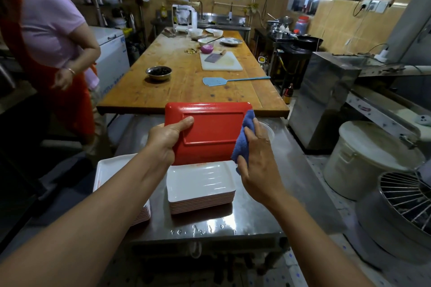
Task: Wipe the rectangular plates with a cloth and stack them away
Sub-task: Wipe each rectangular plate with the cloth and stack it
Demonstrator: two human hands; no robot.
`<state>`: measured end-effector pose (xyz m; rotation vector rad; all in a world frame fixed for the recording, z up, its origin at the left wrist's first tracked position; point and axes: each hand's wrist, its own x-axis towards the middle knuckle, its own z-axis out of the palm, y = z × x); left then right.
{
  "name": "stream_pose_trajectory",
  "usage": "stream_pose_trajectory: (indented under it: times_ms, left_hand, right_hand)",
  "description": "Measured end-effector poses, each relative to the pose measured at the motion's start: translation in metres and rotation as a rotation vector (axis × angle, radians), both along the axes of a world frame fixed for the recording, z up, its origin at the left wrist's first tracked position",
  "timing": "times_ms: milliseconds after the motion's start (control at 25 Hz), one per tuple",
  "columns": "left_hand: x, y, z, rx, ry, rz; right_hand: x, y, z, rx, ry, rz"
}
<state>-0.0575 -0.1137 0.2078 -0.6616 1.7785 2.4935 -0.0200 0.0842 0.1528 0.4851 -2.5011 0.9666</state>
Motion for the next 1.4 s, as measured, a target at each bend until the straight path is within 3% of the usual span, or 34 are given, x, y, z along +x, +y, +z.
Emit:
stream_pose_trajectory:
  times_ms: [120,480,720,1040,1200,1400]
  left_hand:
    - [0.003,0.005,0.002,-0.045,0.027,0.031]
    - [0.008,-0.006,0.001,-0.064,0.023,0.086]
    - [0.007,-0.020,0.000,-0.042,-0.023,0.094]
    - [0.011,-0.036,0.007,-0.023,-0.065,0.064]
    - [0.013,-0.042,0.003,-0.009,-0.092,0.068]
    - [0.020,-0.060,-0.006,-0.063,-0.069,0.178]
  right_hand:
    - [0.000,-0.021,-0.002,0.141,0.099,-0.009]
    - [0.001,-0.086,0.005,0.256,0.265,0.114]
    - [-0.004,-0.077,-0.004,0.372,0.416,0.106]
    - [-0.023,-0.027,-0.006,0.107,0.310,0.066]
    - [-0.025,-0.023,-0.009,-0.031,0.164,0.046]
    - [-0.032,-0.031,-0.014,0.070,-0.014,-0.041]
